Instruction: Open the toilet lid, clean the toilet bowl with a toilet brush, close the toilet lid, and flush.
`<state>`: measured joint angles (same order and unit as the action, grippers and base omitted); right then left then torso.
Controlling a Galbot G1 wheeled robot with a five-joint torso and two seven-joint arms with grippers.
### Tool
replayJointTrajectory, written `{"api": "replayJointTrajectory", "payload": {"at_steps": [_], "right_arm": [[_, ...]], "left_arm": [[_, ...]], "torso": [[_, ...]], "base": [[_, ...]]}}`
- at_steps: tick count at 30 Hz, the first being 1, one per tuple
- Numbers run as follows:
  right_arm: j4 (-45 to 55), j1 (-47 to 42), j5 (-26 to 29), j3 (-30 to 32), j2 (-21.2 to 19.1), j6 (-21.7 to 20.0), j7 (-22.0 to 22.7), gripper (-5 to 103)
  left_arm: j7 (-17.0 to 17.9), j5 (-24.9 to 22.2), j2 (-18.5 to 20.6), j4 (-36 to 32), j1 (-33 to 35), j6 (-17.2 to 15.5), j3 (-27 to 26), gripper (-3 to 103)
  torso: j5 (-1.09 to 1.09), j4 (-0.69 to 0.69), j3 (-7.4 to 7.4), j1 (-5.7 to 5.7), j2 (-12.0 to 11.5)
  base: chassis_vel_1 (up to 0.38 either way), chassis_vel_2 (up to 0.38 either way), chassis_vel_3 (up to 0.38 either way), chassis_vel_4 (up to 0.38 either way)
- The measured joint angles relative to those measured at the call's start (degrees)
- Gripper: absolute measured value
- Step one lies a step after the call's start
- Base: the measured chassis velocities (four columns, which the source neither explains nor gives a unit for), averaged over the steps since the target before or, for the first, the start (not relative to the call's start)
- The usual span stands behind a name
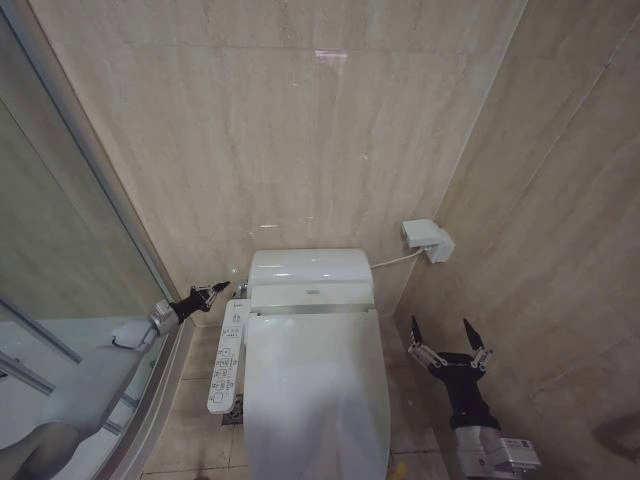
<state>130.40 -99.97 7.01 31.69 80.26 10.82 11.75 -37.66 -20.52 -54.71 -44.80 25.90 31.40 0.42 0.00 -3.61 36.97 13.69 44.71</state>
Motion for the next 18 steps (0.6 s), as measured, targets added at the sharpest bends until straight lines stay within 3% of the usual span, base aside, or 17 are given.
{"api": "replayJointTrajectory", "payload": {"at_steps": [18], "right_arm": [[0.00, 0.00, 0.00, 0.00, 0.00, 0.00, 0.00, 100]], "left_arm": [[-0.19, -0.17, -0.27, -1.12, 0.62, -0.01, -0.13, 0]], "torso": [[0.00, 0.00, 0.01, 0.02, 0.00]], "base": [[-0.029, 0.022, 0.024, -0.027]]}}
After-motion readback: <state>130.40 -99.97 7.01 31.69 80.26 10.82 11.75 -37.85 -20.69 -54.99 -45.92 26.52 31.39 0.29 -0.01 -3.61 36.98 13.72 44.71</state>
